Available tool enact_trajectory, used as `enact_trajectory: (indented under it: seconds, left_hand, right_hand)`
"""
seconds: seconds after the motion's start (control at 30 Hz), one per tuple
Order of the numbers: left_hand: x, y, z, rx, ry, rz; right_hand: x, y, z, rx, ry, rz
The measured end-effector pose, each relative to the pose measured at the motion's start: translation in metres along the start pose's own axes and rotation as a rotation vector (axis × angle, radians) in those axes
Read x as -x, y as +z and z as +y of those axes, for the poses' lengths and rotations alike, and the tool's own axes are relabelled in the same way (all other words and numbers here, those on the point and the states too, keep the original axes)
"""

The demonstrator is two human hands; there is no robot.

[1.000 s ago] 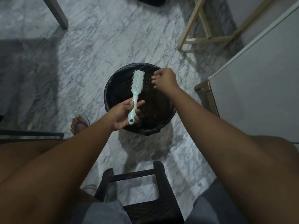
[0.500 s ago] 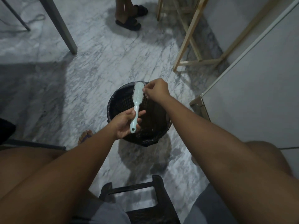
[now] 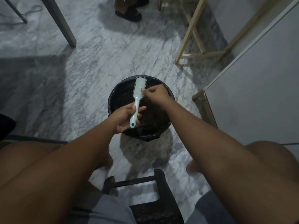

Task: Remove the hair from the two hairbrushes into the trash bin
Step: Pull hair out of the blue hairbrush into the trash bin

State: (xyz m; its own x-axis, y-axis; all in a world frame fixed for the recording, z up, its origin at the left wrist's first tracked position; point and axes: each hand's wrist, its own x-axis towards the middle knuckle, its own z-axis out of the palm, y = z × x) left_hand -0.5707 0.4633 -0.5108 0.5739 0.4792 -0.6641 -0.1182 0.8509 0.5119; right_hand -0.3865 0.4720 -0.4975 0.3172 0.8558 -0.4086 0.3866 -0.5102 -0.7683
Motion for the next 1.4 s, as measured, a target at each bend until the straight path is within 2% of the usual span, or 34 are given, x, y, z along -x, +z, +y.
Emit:
enact_trajectory:
  seconds: [0.13,0.2,0.3,0.43,0.5,0.67,0.77,0.87,0.93,1.0,1.07,1.23,1.4]
  left_hand:
    - [-0.003,-0.012,-0.003,0.007,-0.002,0.009]
    - [-0.003,-0.014,-0.005,0.023,-0.007,0.002]
    - [-0.004,-0.012,-0.006,0.036,-0.022,-0.022]
    - [-0.004,-0.005,-0.006,0.032,-0.044,-0.056]
    - [-0.005,-0.002,-0.006,0.023,-0.032,-0.047]
    - [-0.007,-0.004,-0.009,-0.005,0.020,-0.008]
    - [-0.007,-0.004,-0.008,0.026,0.044,0.004]
    - [-0.007,-0.006,-0.002,0.057,0.061,0.024]
    - [-0.006,-0.008,0.002,0.049,0.048,0.032]
    - [-0.004,-0.008,0.004,0.033,0.019,0.039]
    - [-0.002,-0.006,0.005,0.018,-0.022,0.051]
    - [-0.002,-0.002,-0.003,-0.025,-0.092,0.122]
    - [-0.021,-0.004,-0.017,-0.096,-0.083,0.288]
  right_hand:
    - [-0.013,-0.008,-0.004,-0.029,0.005,0.065]
    - [-0.027,-0.012,-0.001,-0.139,0.116,0.113]
    - [-0.038,-0.013,-0.002,-0.189,0.201,0.097]
    - [-0.038,0.001,-0.012,-0.251,0.137,-0.009]
    - [-0.038,0.006,-0.015,-0.113,0.078,0.069]
    - [-0.030,0.000,-0.023,0.050,-0.046,0.233]
    - [-0.022,-0.003,-0.025,-0.066,-0.078,0.303]
    - [-0.017,-0.006,-0.020,-0.073,-0.115,0.511]
    - [-0.013,-0.003,-0.015,-0.077,-0.084,0.401]
    - [-0.008,0.001,-0.009,0.103,-0.001,0.155]
    - [-0.003,0.005,0.000,0.212,0.056,0.026]
    - [-0.002,0.007,0.011,0.136,0.043,0.042]
    - [-0.010,0.016,0.025,0.113,0.028,0.023]
